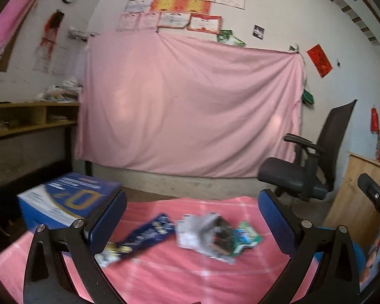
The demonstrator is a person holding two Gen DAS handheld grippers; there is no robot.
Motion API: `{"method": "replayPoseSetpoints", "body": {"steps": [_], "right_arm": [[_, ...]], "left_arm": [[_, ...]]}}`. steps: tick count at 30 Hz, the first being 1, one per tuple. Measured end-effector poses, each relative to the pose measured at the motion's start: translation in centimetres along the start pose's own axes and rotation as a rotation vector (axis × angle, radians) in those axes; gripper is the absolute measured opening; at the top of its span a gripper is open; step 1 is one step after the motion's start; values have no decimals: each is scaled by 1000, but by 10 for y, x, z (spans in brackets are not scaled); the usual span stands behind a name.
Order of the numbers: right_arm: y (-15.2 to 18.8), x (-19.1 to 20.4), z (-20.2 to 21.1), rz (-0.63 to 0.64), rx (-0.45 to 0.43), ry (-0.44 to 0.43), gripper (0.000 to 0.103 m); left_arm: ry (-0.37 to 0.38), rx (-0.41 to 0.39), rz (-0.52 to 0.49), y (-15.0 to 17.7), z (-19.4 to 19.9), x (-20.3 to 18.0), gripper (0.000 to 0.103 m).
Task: Collect trash
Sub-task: 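Move both tools back over the table toward the remaining trash, then grasp the blue milk sachet with the left gripper while the right grasps the green card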
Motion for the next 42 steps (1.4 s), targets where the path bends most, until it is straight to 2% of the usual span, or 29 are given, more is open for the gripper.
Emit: {"method": "replayPoseSetpoints", "body": {"steps": [4, 7, 12, 17, 19, 20, 21, 24, 28, 32, 37, 42], "right_arm": [[16, 26, -13, 51, 43, -30, 103], [30, 42, -26, 92, 91, -48, 103], [53, 59, -46, 148, 183, -65, 103], [81, 67, -69, 196, 322, -76, 103], [92, 69, -77, 209, 379, -73, 103], [98, 70, -81, 215, 405, -70, 103], [101, 70, -82, 218, 420, -65, 103], [108, 68, -88, 219, 460, -45, 103], [114, 60, -102, 184, 525, -8, 103], [123, 51, -122, 149, 611, 33, 103], [129, 43, -142, 122, 669, 35, 103], [141, 39, -155, 98, 741, 24, 91]], "left_arm": [[-58, 21, -23, 15, 5, 24, 102], [-64, 63, -36, 28, 2, 34, 102], [-48, 156, -73, 49, -9, 51, 102], [-7, 223, -77, 68, -16, 60, 101], [-9, 255, -97, 72, -20, 60, 98], [-1, 273, -111, 75, -23, 59, 93], [9, 286, -121, 77, -27, 59, 87], [14, 329, -154, 80, -39, 54, 82], [11, 369, -197, 83, -56, 48, 82], [-24, 426, -277, 87, -80, 38, 82], [-48, 470, -345, 93, -104, 28, 82], [-72, 511, -408, 100, -122, 22, 82]]}}
Point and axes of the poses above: each gripper's, at about its wrist camera, not at the fingertips, and z roughly against the way its jaws point, x to its left, y to its underside, the point moved 3 cm from there along -z, roughly the way its jaws point, and after that the axes turned 9 degrees about -z, right-handed, at the moved point
